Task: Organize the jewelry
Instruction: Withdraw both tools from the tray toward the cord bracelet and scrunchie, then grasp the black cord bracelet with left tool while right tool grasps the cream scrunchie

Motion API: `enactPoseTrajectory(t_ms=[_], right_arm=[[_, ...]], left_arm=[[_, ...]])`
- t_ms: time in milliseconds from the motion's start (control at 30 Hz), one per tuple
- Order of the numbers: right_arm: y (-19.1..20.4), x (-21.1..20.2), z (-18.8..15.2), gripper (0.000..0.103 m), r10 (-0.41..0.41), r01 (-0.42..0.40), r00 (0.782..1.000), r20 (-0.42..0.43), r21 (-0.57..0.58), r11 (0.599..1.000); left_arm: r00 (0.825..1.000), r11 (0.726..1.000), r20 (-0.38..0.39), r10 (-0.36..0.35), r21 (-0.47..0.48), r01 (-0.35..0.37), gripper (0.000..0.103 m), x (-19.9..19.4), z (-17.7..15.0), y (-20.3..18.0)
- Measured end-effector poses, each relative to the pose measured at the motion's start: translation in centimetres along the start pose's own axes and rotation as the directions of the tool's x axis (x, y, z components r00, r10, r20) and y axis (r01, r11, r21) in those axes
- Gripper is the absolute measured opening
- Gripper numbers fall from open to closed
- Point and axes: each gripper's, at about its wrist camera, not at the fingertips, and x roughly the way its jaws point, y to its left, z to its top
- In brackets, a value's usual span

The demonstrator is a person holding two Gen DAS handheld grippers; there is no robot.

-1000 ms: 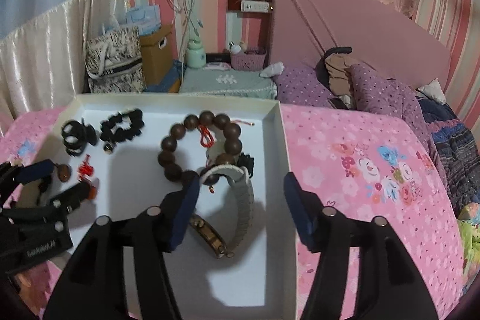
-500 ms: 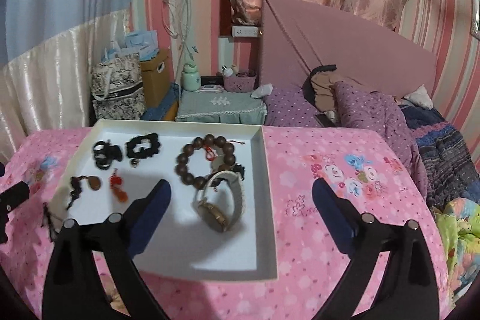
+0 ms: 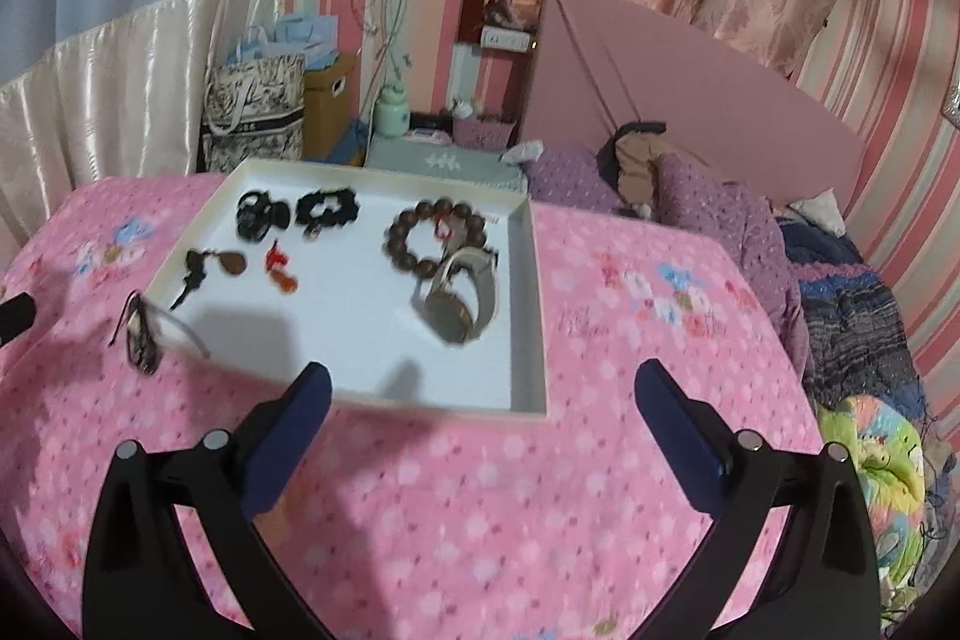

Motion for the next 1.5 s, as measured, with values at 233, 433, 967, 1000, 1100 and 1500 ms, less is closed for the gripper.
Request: enactPoseTrajectory(t_ms=[233,433,967,1000,1100,1500], right_arm=[[1.0,0.2,-1.2,0.101,0.073,-0.074,0.993,-0.097,-0.009,0.997],[3.3,0.7,-2.0,0.101,0.074,-0.084,0.988,-0.132,-0.067,0.994],[7.7,4.3,-4.2,0.072,0.153,-0.201,0.933,-0.325,-0.119,0.972],[7.9,4.5,-4.3,0.072,0.146,-0.195,0.934,-0.328,-0.124,0.973],[7.9,5.3,-4.6,0.069,0.146,-0.198,0.925,-0.351,-0.119,0.973],[8.1,7.6,-5.5,0.056,0.186,-0.238,0.893,-0.409,-0.082,0.968]], left_arm=[[0.994,1.0,-0.107,0.003,0.017,-0.002,0.1,2.2,-1.7,0.6],[0.996,1.0,-0.094,0.001,0.005,0.0,0.1,3.4,-1.9,1.5],[0.985,0.995,-0.163,-0.052,0.071,0.064,0.059,8.1,-1.3,1.4],[0.984,0.995,-0.169,-0.058,0.069,0.071,0.058,8.5,-1.2,1.5],[0.981,0.994,-0.178,-0.081,0.055,0.092,0.058,9.8,-0.8,1.8],[0.97,0.989,-0.209,-0.125,0.045,0.138,0.057,13.1,-0.7,1.9]])
